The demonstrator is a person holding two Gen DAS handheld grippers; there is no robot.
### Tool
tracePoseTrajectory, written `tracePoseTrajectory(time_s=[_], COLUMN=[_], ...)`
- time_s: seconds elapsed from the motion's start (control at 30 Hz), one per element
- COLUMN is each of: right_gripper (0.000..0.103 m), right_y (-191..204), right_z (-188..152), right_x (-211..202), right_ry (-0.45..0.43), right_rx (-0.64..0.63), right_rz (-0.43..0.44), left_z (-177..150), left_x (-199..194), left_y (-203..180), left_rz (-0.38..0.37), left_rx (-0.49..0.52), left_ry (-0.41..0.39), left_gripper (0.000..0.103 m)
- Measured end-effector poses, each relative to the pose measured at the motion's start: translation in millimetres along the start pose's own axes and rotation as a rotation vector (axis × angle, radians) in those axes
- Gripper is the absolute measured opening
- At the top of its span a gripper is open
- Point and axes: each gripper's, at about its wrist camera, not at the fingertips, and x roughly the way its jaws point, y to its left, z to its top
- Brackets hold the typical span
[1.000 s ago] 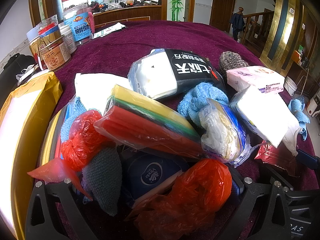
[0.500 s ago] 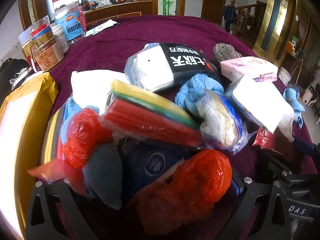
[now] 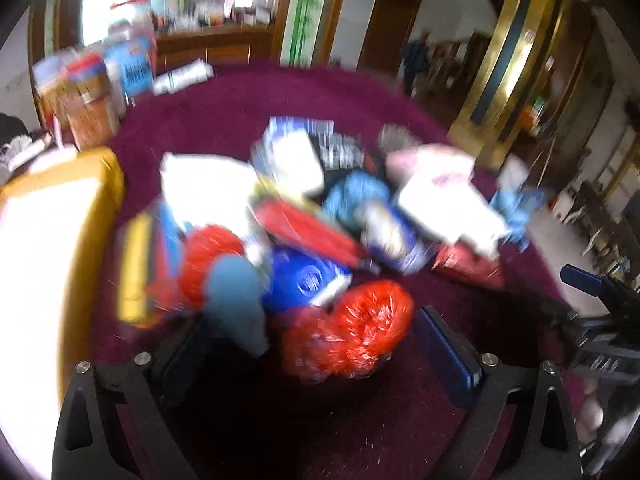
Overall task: Organize soft objects
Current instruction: 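Grasp the red plastic bag with the left gripper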
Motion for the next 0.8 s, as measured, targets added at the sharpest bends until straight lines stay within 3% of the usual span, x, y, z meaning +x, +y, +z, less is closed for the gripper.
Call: tracePoseTrajectory(time_s=[0.1, 0.17, 0.23, 0.27, 0.37, 0.43, 0.57, 0.8], right_gripper=[0.103, 0.103, 0.103, 0.102, 0.093, 0.093, 0.091, 0.090], right_y=[-16.2, -31.3, -35.6, -34.9, -21.2, -10.2, -2.5, -6.1], right_z=[-2.7, -8.1, -2.5, 1.2, 8.6, 7.7, 0.4, -7.4], right_x=[-52.0, -79.2, -73.8, -63.1, -33.9, -15.9, 7.1, -3.5], right_ry=[-0.206, -0.353, -0.323, -0.284, -0.238, -0.215, -0.236, -0.303], right_rx=[0.082, 0.158, 0.185, 0.190, 0.147, 0.128, 0.166, 0.184], right_rz=[0.045, 0.129, 0.170, 0.150, 0.122, 0.134, 0.213, 0.192], left_z=[3.8, 3.7, 8.3, 7.3, 2.7, -3.8, -12.9, -20.0], left_x=[-45.7, -67.1, -71.4, -73.8, -74.0, -66.7, -40.7, -3.8], left_y=[19.5, 40.8, 58.6, 64.5, 66.4, 53.2, 15.4, -32.9], left_rz=[-0.019, -0.027, 0.021, 0.057, 0.041, 0.026, 0.025, 0.007], left_rx=[-0.012, -0.041, -0.056, -0.048, -0.012, 0.048, 0.199, 0.342], left_ry=[-0.143, -0.226, -0.238, -0.230, -0.211, -0.183, -0.106, -0.065], left_gripper=[0.100, 0.100, 0.101, 0.101, 0.101, 0.101, 0.101, 0.101])
